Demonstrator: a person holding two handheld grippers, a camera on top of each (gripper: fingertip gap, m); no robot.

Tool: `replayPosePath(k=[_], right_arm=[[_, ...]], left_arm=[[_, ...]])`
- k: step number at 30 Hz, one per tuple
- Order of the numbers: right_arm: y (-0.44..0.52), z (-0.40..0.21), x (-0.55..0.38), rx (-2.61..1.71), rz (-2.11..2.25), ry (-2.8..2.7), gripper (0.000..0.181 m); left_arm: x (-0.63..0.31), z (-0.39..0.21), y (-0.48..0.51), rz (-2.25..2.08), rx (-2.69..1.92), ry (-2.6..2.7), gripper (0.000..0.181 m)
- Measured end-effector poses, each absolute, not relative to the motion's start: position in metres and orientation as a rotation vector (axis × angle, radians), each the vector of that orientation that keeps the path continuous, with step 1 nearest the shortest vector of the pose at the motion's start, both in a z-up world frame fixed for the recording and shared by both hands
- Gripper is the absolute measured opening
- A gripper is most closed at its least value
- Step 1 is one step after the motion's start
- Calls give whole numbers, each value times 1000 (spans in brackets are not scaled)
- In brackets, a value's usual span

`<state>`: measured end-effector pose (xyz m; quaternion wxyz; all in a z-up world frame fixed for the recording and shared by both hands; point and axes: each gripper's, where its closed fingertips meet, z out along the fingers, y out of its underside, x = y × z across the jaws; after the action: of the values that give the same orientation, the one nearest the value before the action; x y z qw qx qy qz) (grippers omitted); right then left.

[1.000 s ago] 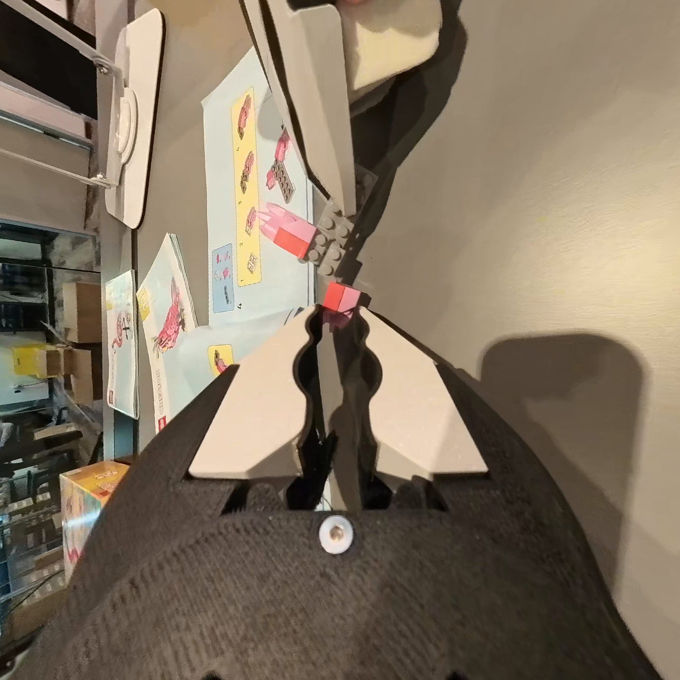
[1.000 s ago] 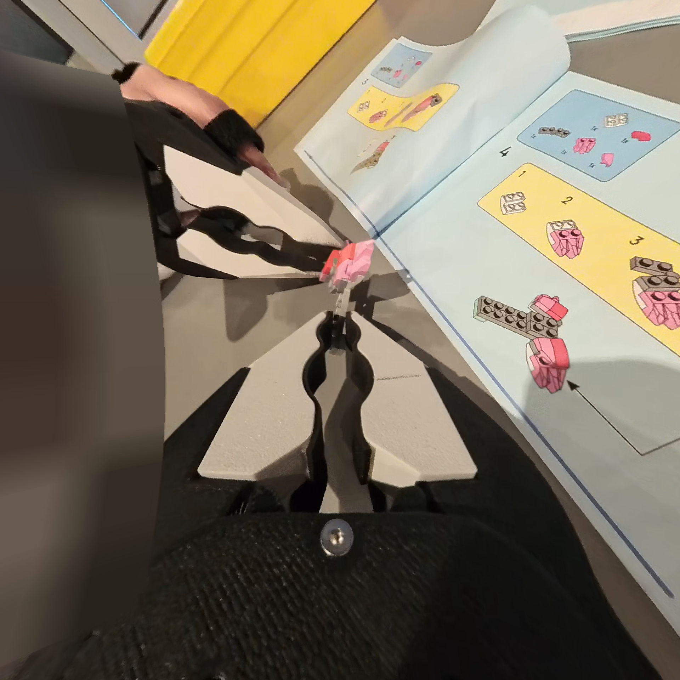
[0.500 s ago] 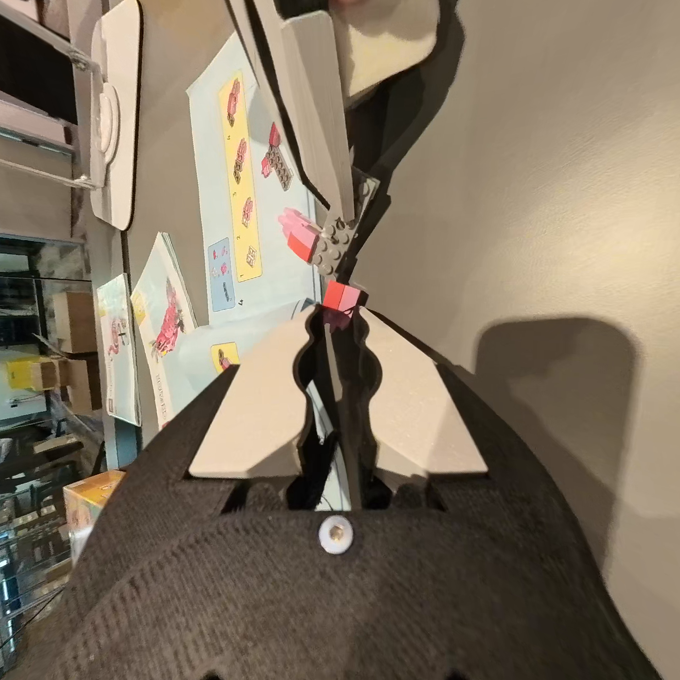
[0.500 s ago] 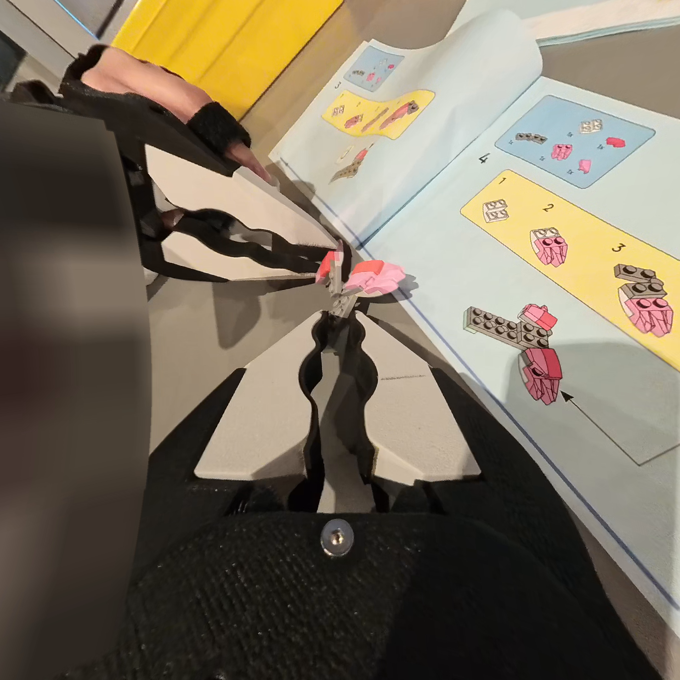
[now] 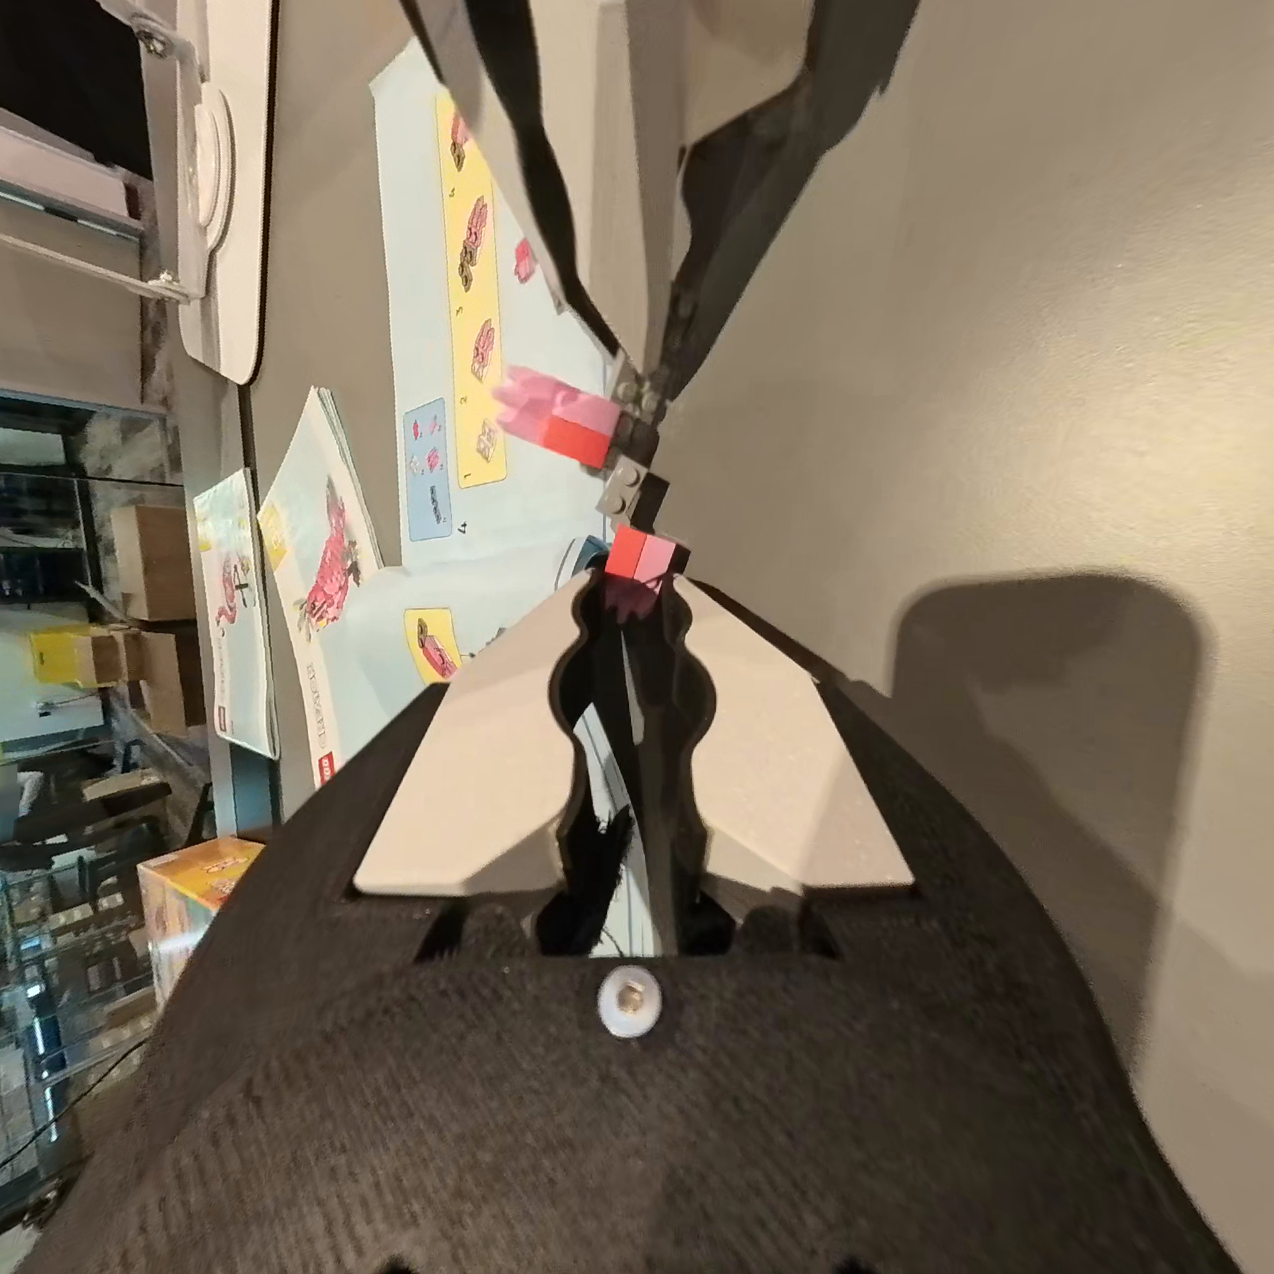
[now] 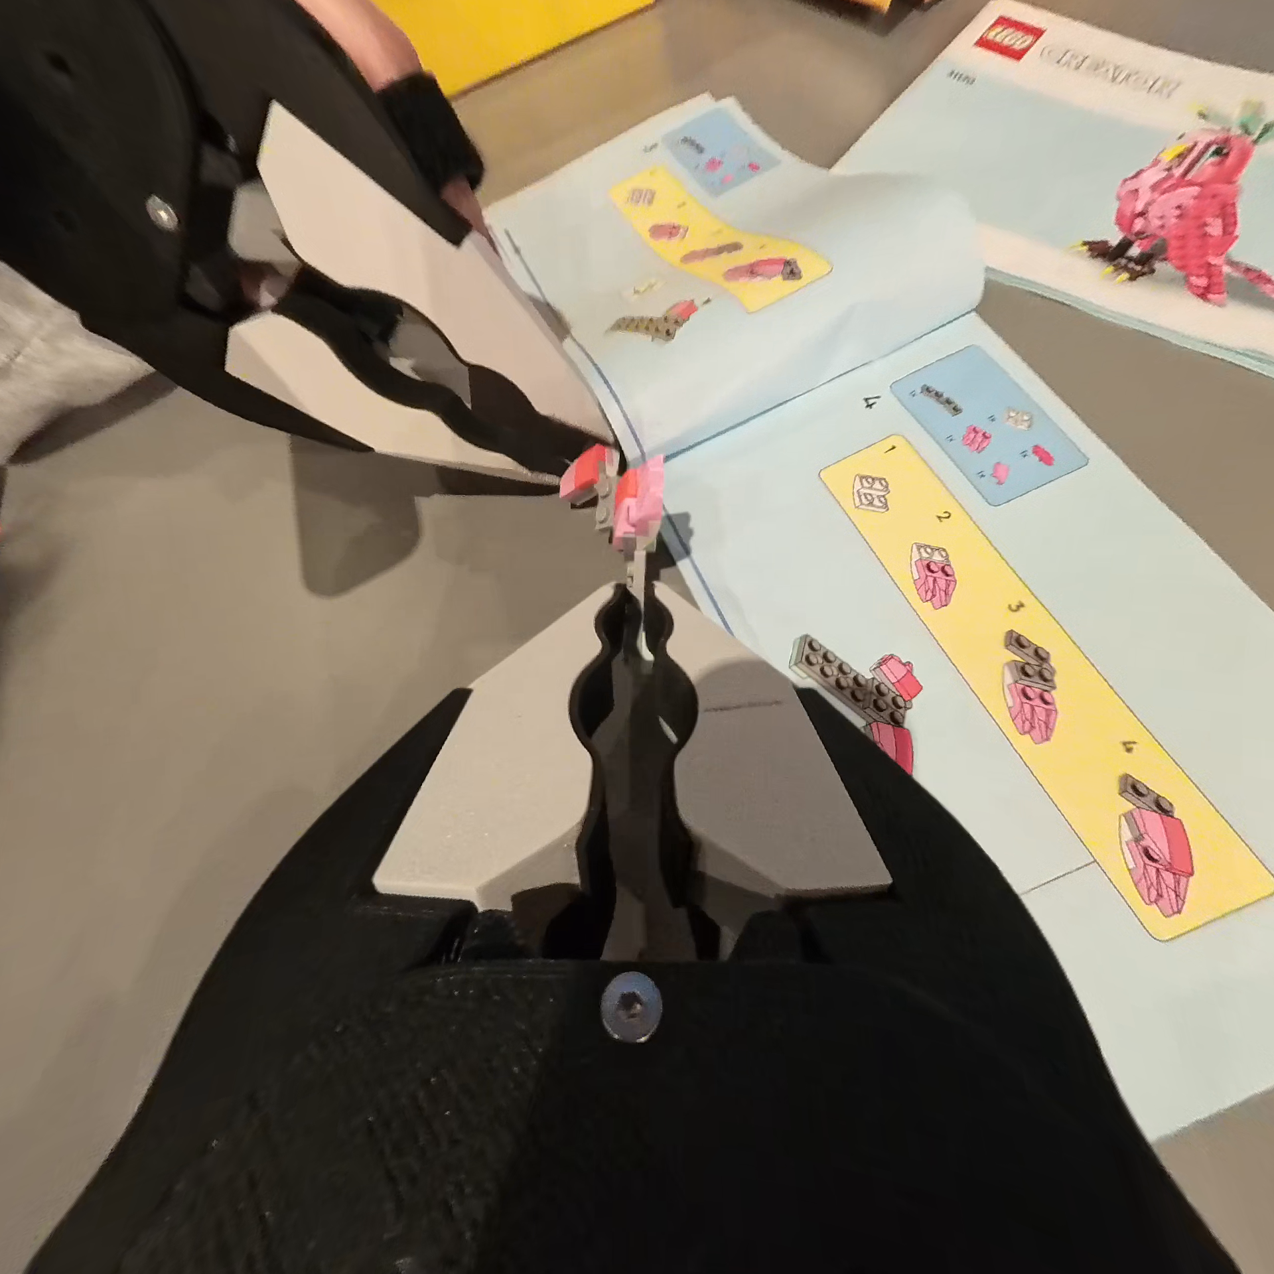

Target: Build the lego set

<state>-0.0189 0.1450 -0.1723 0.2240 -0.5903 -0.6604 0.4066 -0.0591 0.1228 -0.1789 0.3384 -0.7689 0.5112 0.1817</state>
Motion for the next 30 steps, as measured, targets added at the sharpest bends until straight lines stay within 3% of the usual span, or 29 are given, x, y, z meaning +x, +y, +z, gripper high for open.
replayPosePath(k=[30], right_arm=[[142, -168, -40, -1849, 1422, -1672, 12]], left_arm=[[-61, -179, 127, 474, -1966, 1362, 15]])
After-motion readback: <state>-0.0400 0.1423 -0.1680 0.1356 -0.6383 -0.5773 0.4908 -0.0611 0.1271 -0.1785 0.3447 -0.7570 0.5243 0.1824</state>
